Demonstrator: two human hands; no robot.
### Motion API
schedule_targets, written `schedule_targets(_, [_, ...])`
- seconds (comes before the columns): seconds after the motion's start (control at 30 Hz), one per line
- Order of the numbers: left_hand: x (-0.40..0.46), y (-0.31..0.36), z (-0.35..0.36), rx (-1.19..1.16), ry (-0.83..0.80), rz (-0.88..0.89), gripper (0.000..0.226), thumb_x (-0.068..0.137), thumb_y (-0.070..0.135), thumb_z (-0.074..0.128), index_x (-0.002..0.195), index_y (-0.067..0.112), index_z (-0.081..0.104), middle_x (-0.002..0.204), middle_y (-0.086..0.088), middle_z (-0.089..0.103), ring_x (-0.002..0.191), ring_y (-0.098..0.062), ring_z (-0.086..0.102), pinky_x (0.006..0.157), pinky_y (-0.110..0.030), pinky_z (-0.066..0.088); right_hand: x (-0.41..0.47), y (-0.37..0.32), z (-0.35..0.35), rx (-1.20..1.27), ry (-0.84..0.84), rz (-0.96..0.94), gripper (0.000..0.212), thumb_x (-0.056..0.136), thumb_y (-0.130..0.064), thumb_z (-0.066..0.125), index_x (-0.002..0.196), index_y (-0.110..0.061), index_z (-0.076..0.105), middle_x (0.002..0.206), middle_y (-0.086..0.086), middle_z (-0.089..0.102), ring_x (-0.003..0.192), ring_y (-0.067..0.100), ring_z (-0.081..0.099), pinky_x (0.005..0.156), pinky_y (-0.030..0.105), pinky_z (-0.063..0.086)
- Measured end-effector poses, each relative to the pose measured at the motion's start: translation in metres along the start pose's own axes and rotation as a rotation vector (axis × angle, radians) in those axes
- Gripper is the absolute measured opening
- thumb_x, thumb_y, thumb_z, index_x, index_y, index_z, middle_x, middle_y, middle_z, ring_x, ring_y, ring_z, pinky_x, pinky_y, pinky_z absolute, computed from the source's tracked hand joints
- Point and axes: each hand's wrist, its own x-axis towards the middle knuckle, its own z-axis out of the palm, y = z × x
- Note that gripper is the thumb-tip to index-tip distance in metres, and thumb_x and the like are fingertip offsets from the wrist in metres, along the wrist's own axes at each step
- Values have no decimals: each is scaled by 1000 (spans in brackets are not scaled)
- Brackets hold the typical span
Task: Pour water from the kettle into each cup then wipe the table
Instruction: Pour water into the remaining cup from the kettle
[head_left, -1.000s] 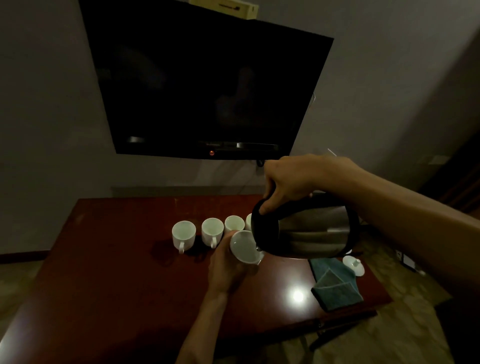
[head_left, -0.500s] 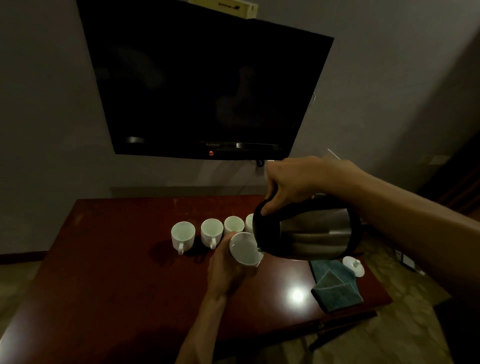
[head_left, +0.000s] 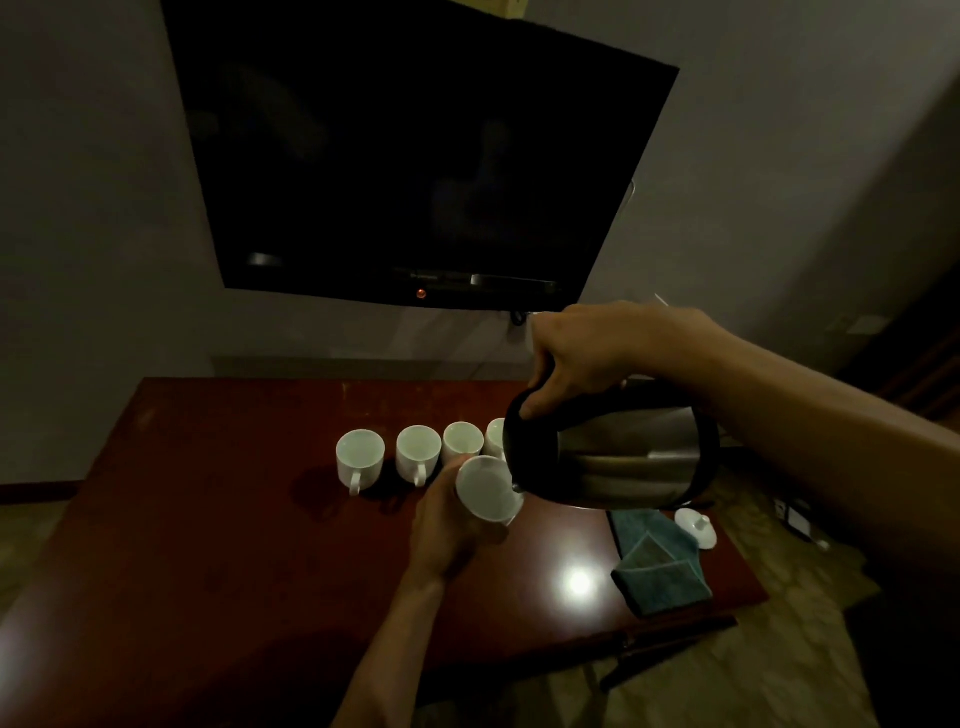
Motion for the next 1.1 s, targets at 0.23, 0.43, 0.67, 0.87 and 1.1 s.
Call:
schedule_targets(0.23, [2, 5, -2, 22, 13, -3, 78, 50, 44, 85, 113, 63, 43, 119, 25, 57, 116, -11, 57, 93, -47, 54, 1, 0, -1, 19, 9, 2, 35, 78, -58, 76, 81, -30, 56, 88, -3, 68, 88, 22, 70, 87, 45, 60])
schedule_targets(0.43, [3, 7, -3, 15, 30, 15, 80, 54, 40, 86, 115, 65, 41, 121, 24, 54, 118, -14, 55, 92, -46, 55, -3, -2, -6, -10, 29, -1, 38, 78, -60, 75, 81, -29, 55, 87, -2, 69, 86, 22, 72, 85, 44, 60])
schedule_targets(0.67, [3, 7, -5, 17, 46, 0, 76, 61, 25, 91, 121, 40, 47, 121, 14, 55, 118, -16, 55, 93, -41, 52, 0, -5, -6, 6, 46, -12, 37, 79, -57, 76, 78, -30, 50, 85, -4, 65, 81, 18, 67, 78, 37, 59])
schedule_targets(0.87, [3, 8, -7, 37, 33, -46, 81, 65, 18, 88, 135, 25, 47, 133, 3, 53, 121, -15, 49, 94, -35, 44, 2, -8, -7, -11, 42, -18, 38, 81, -57, 75, 79, -30, 47, 86, -4, 63, 82, 19, 68, 80, 38, 60])
schedule_targets(1.1, [1, 8, -7, 34, 46, -64, 84, 62, 20, 90, 135, 24, 48, 136, -3, 55, 123, -23, 53, 92, -37, 47, 1, -9, -4, 9, 53, 1, 50, 78, -58, 77, 103, -27, 47, 100, -2, 65, 86, 18, 65, 73, 32, 56])
